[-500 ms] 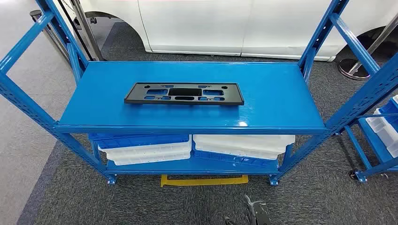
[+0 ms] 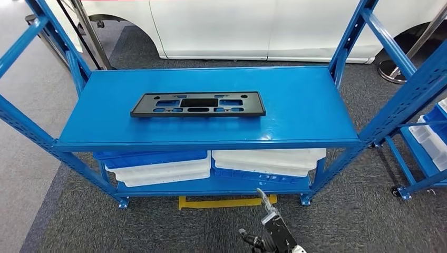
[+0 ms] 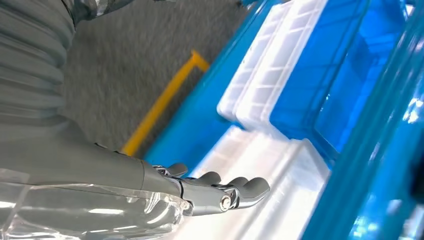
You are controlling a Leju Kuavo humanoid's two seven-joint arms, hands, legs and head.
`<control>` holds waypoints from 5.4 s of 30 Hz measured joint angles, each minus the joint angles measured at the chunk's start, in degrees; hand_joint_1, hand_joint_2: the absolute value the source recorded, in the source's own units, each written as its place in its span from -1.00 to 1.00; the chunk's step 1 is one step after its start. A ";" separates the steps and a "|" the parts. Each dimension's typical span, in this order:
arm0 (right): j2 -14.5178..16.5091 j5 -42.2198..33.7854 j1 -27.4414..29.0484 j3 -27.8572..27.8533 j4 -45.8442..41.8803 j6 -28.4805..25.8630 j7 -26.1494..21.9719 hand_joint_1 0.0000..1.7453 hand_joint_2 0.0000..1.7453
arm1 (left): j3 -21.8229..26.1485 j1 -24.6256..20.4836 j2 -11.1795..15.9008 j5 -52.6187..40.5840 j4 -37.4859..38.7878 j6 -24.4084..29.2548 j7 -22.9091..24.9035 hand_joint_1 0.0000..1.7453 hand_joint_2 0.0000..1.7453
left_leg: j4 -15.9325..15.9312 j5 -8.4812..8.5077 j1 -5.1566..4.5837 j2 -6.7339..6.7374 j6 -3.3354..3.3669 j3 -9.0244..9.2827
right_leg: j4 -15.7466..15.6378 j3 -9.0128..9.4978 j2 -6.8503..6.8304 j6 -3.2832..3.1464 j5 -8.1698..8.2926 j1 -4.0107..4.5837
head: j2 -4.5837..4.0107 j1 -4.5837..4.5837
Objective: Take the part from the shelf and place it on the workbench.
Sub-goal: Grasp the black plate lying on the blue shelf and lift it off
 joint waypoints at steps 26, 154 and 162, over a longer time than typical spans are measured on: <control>-5.31 50.86 -5.81 7.24 -12.89 -5.35 18.32 -1.00 1.00 | 0.00 -0.07 -1.44 -7.58 0.17 0.34 -0.29 -1.00 -1.00 | -0.33 1.91 -0.09 -0.68 1.73 -1.68 | 9.75 -4.60 0.33 0.05 -3.02 0.34 | 0.00 0.02; 22.11 48.09 -33.44 13.36 28.57 -12.34 19.01 -1.00 1.00 | 22.30 -4.35 -8.08 -44.60 -1.86 -10.27 -0.85 -1.00 -1.00 | 0.51 2.40 -0.24 -0.80 -0.19 -3.49 | 0.16 -1.51 0.31 -0.81 0.91 0.41 | 0.00 -0.01; 22.41 47.22 -33.47 13.36 26.75 -11.75 18.50 -1.00 1.00 | 22.45 -4.30 -8.05 -44.89 -1.79 -10.32 -0.82 -1.00 -1.00 | 8.14 -0.73 0.23 -0.83 -1.29 -7.43 | -0.29 -0.92 0.46 -2.40 0.81 0.59 | 0.00 -0.03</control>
